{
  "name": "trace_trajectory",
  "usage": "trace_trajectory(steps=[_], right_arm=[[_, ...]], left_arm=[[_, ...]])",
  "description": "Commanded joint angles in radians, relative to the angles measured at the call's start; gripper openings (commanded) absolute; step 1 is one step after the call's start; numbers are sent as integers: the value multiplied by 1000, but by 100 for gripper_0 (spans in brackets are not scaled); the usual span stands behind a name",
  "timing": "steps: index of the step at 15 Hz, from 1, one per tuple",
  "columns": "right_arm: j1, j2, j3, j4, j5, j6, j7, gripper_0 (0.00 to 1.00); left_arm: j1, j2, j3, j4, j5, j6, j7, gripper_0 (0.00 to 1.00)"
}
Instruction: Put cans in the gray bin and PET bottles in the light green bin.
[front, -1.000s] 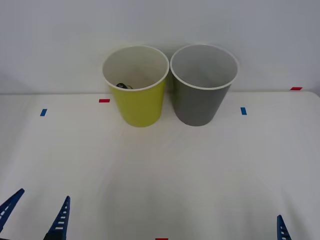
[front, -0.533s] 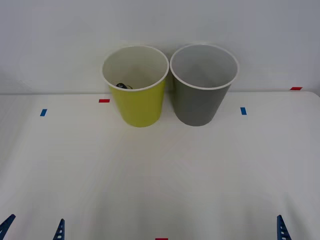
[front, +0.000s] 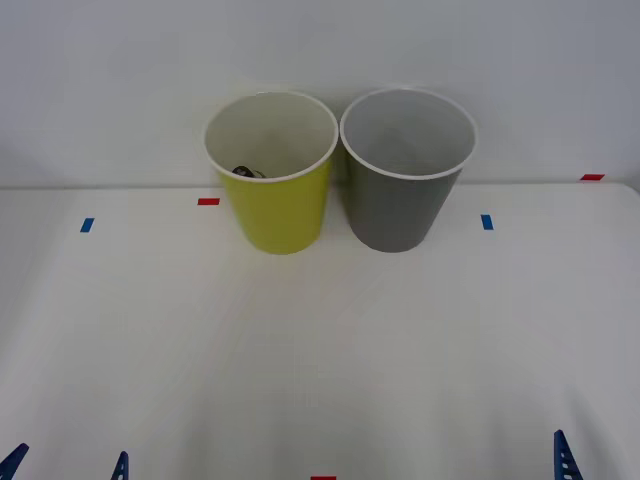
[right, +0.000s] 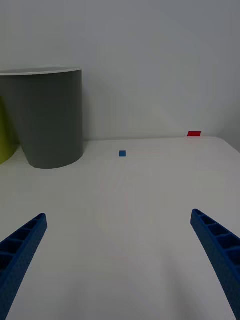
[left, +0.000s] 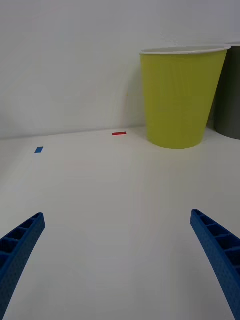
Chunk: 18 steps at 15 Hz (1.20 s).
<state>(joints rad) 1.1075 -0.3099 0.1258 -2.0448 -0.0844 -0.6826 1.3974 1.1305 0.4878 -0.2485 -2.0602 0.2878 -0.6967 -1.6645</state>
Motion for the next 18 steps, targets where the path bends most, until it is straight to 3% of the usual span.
trace_trajectory(steps=[1, 18], right_arm=[[0, 0, 0, 0, 0, 0, 0, 100], [0, 0, 0, 0, 0, 0, 0, 100]], left_arm=[[0, 0, 0, 0, 1, 0, 0, 100], [0, 0, 0, 0, 1, 0, 0, 100]])
